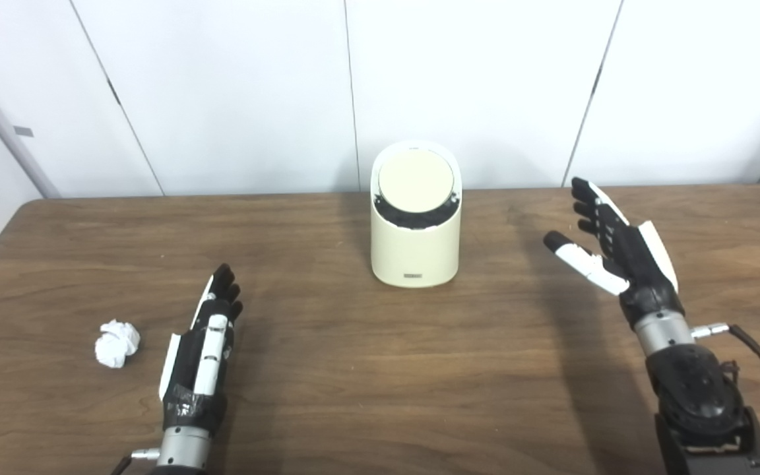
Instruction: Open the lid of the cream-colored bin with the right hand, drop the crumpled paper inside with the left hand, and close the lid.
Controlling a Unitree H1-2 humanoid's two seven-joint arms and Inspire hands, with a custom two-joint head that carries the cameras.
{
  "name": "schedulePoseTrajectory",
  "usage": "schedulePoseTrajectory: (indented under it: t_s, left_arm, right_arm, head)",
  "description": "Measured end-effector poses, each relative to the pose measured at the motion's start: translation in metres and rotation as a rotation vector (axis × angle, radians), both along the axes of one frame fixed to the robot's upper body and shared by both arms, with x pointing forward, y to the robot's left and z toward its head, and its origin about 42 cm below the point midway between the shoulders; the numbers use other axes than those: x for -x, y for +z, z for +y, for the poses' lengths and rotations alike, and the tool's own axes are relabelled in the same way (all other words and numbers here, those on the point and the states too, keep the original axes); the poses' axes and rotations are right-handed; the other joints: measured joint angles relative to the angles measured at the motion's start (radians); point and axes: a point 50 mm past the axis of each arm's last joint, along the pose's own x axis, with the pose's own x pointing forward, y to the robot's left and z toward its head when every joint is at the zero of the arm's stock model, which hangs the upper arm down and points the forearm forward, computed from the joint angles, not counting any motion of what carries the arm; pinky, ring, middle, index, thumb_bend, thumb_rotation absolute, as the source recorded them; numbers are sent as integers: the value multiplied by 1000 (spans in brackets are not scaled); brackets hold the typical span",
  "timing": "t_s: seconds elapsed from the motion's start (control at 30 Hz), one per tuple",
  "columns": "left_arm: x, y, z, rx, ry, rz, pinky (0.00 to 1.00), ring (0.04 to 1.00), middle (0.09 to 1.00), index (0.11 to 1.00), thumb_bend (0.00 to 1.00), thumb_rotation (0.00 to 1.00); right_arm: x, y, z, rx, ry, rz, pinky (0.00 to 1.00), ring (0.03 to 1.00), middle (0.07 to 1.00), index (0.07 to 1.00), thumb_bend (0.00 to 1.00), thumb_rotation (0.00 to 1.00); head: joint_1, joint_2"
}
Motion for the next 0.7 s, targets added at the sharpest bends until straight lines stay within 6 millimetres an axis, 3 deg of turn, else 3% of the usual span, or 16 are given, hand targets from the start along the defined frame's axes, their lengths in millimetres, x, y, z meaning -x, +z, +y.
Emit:
schedulePoseTrajectory:
  t_s: [0.4,0.7]
  left_arm:
    - [0,-1,-1,3,2,-1,1000,1000,1000,1000,316,776]
    - [-2,-1,-3,0,-2,-8,1000,1000,1000,1000,296,767]
  right_arm:
    - [-20,26,7,114,22,-27,864,894,906,891,835,636]
    - [-26,27,13,156,33,-9,864,896,911,904,815,630]
  head:
    - [-3,-43]
    - [-2,-51]
